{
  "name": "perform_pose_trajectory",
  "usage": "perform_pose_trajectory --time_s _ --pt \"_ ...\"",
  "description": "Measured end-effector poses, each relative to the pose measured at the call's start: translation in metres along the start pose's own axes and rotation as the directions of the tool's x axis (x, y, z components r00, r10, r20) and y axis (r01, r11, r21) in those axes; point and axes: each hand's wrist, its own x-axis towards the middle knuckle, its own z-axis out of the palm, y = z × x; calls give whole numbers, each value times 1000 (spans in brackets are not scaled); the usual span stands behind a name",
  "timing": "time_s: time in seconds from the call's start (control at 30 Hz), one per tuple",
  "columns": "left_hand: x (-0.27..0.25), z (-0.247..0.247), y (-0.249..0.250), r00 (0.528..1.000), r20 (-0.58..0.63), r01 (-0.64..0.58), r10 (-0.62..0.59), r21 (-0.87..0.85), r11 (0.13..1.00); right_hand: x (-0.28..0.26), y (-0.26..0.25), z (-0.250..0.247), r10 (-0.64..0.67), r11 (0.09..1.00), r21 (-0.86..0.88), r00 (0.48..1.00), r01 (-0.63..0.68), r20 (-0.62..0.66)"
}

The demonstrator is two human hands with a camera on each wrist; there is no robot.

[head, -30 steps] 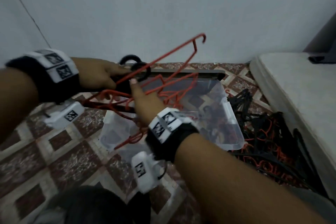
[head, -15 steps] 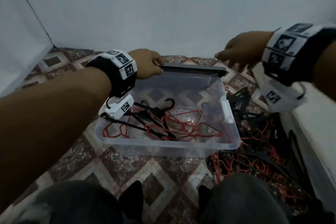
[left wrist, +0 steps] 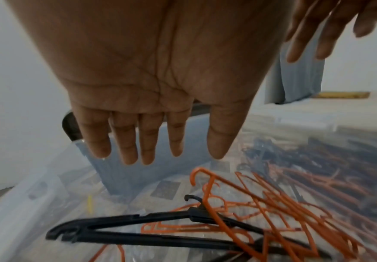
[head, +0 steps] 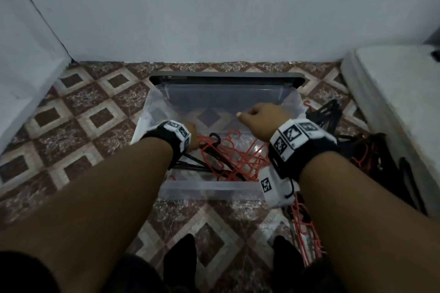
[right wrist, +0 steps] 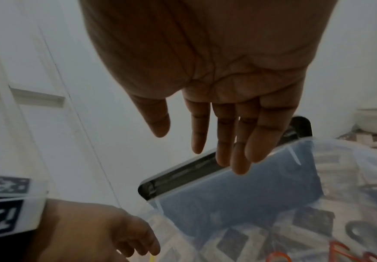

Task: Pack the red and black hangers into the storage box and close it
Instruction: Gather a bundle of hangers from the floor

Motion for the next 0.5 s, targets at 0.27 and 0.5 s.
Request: perform_pose_trajectory --time_s 0.27,0.5 --pt "48 43 1 987 144 38 -65 183 982 19 20 0 -51 995 79 998 54 -40" --pt "64 50 36 992 -103 59 -69 -96 994 22 43 -10 -28 994 106 1000 29 -14"
